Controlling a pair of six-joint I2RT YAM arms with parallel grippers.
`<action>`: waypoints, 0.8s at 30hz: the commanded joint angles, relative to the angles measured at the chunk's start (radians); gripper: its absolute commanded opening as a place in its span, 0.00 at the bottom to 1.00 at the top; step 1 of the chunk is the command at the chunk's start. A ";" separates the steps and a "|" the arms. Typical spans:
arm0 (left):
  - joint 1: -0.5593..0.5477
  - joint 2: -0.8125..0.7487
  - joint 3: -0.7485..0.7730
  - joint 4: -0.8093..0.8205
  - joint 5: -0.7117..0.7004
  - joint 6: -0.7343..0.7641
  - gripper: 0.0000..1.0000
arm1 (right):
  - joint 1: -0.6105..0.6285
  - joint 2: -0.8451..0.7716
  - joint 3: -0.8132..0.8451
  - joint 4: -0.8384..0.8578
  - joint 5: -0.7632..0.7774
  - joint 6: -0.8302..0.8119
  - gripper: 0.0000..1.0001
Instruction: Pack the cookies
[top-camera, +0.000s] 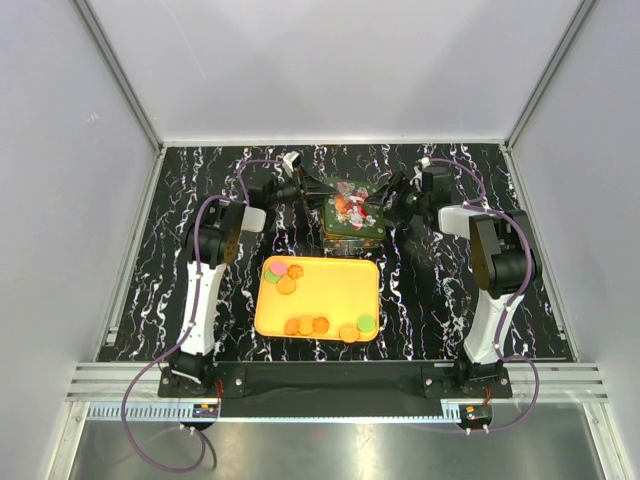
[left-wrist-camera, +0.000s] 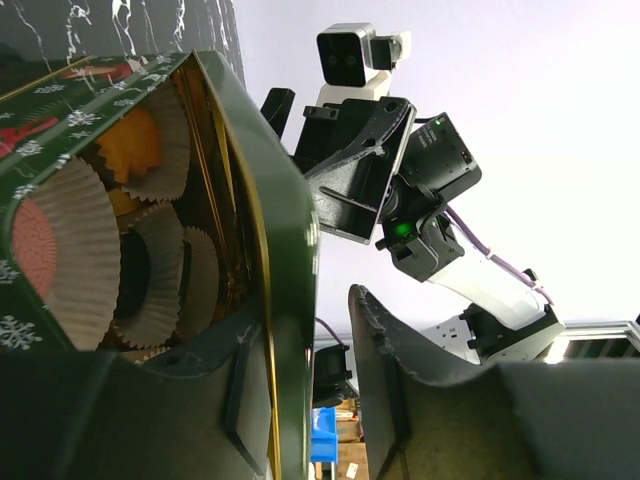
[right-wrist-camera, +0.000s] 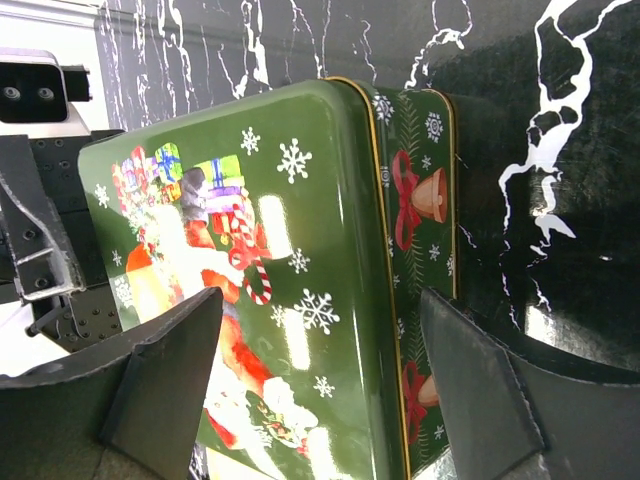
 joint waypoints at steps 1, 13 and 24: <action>0.011 -0.003 -0.005 0.055 -0.008 0.024 0.39 | 0.013 0.016 0.032 0.042 -0.010 -0.003 0.86; 0.034 -0.015 -0.023 0.055 -0.002 0.027 0.40 | 0.011 0.013 0.049 0.005 0.016 -0.018 0.79; 0.065 -0.040 -0.051 0.025 0.013 0.056 0.41 | 0.013 0.019 0.053 0.002 0.014 -0.015 0.77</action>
